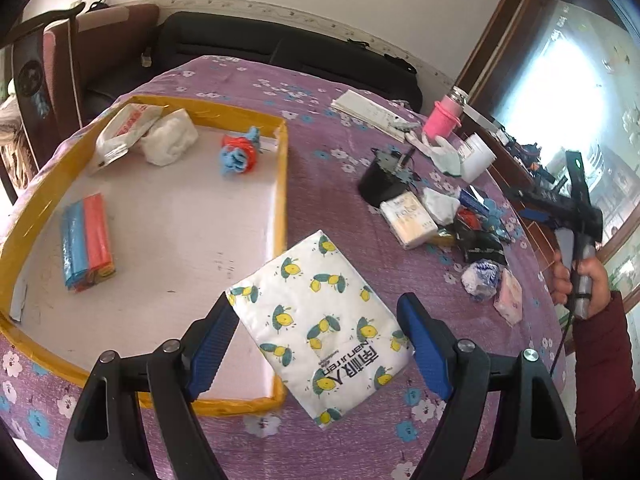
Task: Organize soft objects
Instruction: 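Carry the tissue pack over the tray with left while right grasps the blue packet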
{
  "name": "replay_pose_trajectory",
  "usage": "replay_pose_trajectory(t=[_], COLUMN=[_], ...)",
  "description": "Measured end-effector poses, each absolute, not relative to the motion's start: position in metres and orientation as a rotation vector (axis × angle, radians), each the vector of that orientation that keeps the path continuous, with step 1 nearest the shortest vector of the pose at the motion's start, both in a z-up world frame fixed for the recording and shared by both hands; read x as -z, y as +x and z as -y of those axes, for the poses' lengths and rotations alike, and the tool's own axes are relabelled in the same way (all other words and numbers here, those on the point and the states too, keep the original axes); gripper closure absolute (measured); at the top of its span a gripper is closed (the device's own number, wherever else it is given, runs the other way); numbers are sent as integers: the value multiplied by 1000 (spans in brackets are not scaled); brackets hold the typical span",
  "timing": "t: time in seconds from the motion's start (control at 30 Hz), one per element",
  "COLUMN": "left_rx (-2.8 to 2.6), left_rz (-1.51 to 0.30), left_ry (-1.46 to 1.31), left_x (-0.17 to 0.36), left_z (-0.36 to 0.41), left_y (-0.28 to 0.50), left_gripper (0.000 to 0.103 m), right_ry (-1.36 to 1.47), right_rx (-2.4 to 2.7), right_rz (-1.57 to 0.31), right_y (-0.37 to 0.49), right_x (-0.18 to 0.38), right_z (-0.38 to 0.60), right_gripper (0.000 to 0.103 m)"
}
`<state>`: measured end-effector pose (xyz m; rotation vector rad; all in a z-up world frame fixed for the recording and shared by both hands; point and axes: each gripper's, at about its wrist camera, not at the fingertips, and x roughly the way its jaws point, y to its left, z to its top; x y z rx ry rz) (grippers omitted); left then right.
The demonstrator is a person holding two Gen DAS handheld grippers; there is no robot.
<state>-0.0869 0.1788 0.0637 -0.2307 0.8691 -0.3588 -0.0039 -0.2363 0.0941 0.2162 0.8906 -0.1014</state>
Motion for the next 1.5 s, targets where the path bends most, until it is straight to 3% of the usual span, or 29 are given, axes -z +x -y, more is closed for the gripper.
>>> replay_pose_trajectory(t=[0.23,0.33,0.53,0.57,0.6,0.67,1.03,1.23,1.5], left_rx=[349,339,304,297,291,281,188,140,117], left_rz=[-908,-913,-899,-897,-895,-893,-906,-947,-1020], left_ry=[-247,-232,-219,-221,-223,-227,-241,-223,-378], left_x=[-52,-53,-61,-62,-62,-63,-67,-64,-41], left_z=[-177,-174,-178,-180,-182,-186,-227,-243,-278], left_y=[-74,-74,-77,-78,-78,-78,-63,-22,43], left_gripper=[23,23,23,23,23,23,23,22,23], right_ry=[4,-20,-73,-53,-13,24,143,150,113], right_rx=[-6,-50,21,34,30,23,-70,-300,-530], right_rz=[-947,-962,-1000,-1004,-1000,-990,-846,-867,-972], right_y=[0,15,53,56,56,53,3,-2,13], right_x=[-77,-66,-42,-41,-42,-45,-113,-128,-105], right_z=[211,194,191,195,202,208,192,101,-35], right_gripper=[15,21,48,65,72,74,77,76,76])
